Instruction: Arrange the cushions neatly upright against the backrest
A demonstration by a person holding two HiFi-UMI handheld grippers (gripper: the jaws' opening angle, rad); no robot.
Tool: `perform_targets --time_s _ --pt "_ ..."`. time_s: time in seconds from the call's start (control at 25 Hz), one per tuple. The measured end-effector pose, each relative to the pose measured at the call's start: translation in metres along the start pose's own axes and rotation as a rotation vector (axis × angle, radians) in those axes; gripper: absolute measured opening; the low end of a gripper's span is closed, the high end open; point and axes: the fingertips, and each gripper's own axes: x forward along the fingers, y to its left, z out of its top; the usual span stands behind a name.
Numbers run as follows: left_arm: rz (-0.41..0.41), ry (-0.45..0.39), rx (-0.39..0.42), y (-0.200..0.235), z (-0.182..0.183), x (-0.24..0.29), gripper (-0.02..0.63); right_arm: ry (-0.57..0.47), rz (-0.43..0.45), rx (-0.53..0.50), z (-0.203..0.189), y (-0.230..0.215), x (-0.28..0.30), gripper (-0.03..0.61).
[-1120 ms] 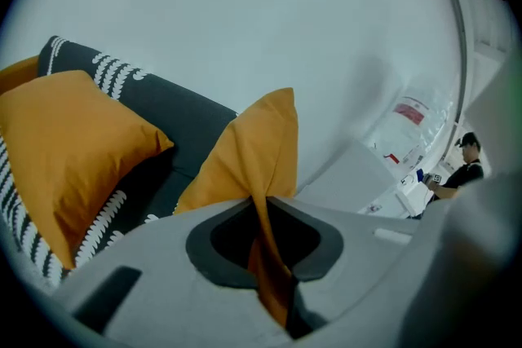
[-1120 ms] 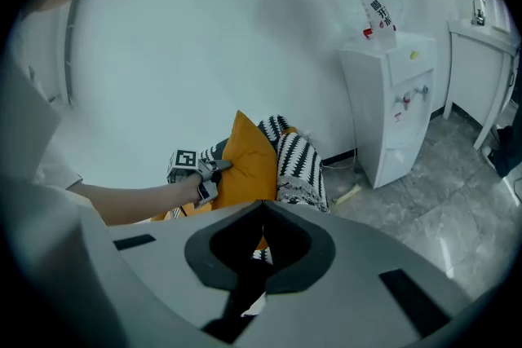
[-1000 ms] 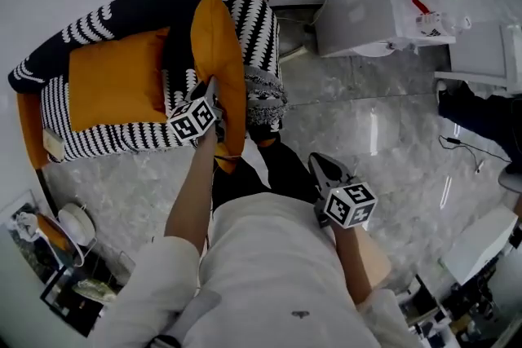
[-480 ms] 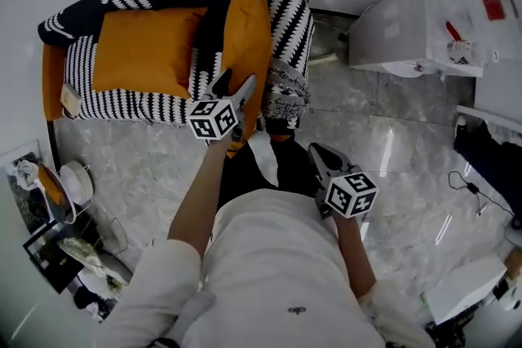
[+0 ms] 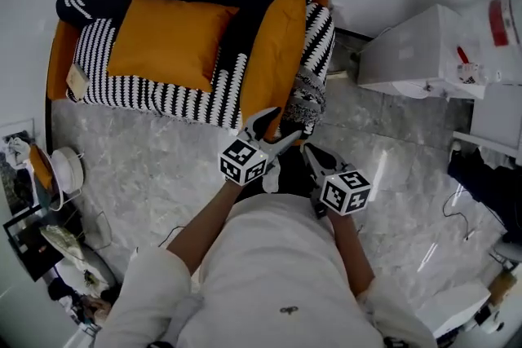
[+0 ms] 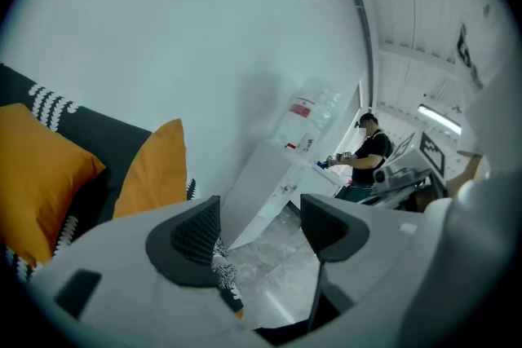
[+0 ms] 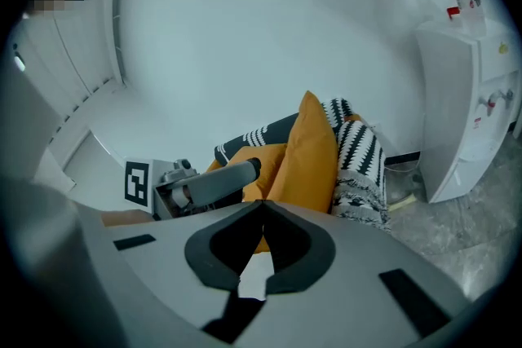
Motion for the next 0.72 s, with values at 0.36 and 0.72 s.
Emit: perform_targets --time_s 0.36,0.72 --pt "0.063 -0.166 0.058 0.006 0.005 -0.184 0.178 0.033 0.073 -0.145 -0.041 0.132 0.061 0.008" --pt "0.290 -0.332 -0.062 0.062 -0.025 -0.400 0.038 0.140 0.223 -0.326 -0.095 0.285 0.152 0.008"
